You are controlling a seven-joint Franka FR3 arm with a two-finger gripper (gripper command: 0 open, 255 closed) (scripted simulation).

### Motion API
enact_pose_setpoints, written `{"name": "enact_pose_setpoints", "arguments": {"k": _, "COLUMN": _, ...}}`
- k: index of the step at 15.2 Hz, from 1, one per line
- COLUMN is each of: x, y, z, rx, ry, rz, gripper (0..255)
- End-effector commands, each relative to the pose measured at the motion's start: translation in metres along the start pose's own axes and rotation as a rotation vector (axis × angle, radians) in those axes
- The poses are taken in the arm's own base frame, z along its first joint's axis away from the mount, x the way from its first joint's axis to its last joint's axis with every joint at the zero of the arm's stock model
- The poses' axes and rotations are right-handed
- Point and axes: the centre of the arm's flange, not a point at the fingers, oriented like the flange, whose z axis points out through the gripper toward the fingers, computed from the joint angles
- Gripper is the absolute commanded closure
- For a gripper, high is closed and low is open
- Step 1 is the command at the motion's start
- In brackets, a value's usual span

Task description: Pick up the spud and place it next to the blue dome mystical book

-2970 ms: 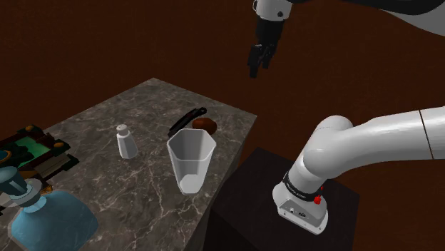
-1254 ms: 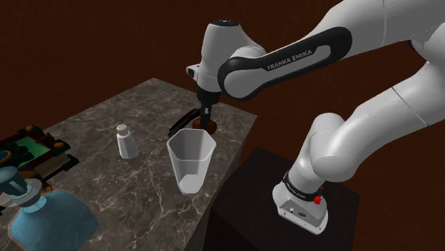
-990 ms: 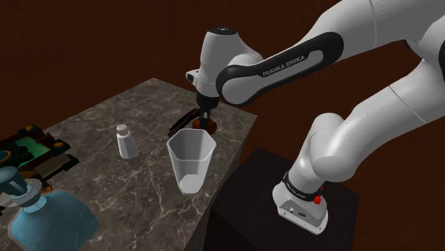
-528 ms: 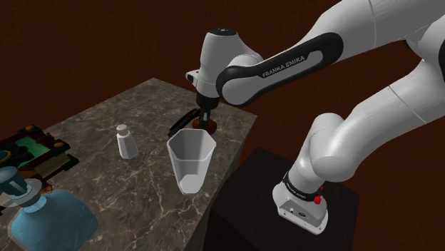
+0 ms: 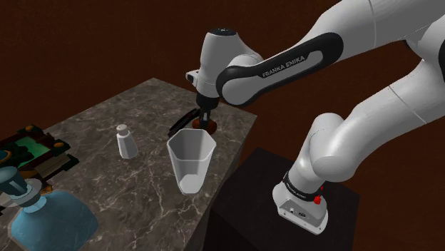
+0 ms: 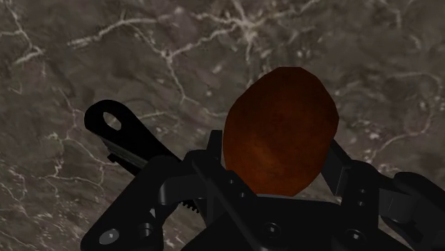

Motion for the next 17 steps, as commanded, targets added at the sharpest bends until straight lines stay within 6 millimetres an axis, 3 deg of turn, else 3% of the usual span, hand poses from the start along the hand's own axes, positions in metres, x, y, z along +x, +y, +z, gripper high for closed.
{"name": "enact_pose_setpoints", "arguments": {"k": 1, "x": 0.0, "y": 0.0, "z": 0.0, "rx": 0.0, "ry": 0.0, "rz": 0.0, "gripper": 255}}
{"name": "enact_pose_setpoints", "arguments": {"k": 17, "x": 0.009, "y": 0.008, "z": -0.084, "rx": 0.0, "ry": 0.0, "rz": 0.0, "gripper": 255}}
